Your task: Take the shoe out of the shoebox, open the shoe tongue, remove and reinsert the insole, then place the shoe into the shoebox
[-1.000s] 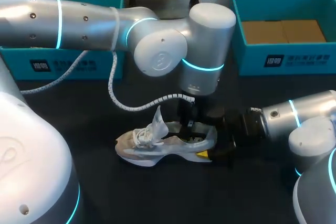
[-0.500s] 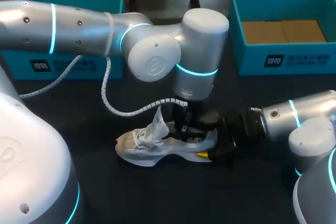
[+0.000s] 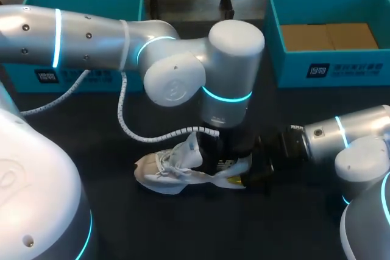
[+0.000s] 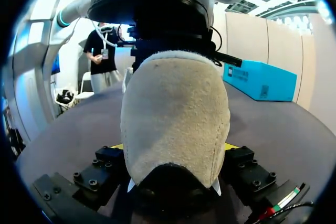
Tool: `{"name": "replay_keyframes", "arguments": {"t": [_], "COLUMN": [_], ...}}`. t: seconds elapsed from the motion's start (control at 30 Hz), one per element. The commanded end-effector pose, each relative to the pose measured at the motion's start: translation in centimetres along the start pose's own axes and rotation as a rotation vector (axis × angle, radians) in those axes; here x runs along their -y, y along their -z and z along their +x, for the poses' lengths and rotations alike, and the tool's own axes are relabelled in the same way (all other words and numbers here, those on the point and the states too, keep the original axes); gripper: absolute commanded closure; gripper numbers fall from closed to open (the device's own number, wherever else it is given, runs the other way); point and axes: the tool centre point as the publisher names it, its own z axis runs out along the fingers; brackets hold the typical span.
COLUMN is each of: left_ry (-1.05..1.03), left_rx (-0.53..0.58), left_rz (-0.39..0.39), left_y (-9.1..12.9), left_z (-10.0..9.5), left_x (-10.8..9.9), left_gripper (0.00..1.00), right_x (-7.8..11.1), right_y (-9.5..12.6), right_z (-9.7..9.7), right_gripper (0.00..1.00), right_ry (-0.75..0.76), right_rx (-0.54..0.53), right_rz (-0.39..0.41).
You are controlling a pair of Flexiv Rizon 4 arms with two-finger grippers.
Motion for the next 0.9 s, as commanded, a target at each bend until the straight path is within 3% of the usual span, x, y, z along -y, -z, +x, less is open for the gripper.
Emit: {"name": "replay_keyframes", "arguments": {"t": [0.03,0.3,0.53,0.9], "left_ry": [0.056,0.162,0.216,0.248], "left_rx": [0.078,0.177,0.201,0.186], "left_rz": [-0.011,-0.042,-0.062,-0.083], "left_y": [-1.6,-1.7,-1.3,-1.3], "left_z": [0.1,-1.4,-2.6,-4.0], "left_x": [0.5,0.0,-0.8,-1.7], "left_gripper": [0.44,0.51,0.52,0.62], "right_x": [0.4,0.4,0.4,0.4], "right_y": [-0.3,-0.3,-0.3,-0.3], "right_z": [0.3,0.3,0.3,0.3], "right_gripper": [1.0,1.0,1.0,1.0], "right_ry": [-0.002,-0.002,-0.002,-0.002], "right_rx": [0.002,0.002,0.002,0.002], "right_rz": [0.002,0.002,0.002,0.002]}}
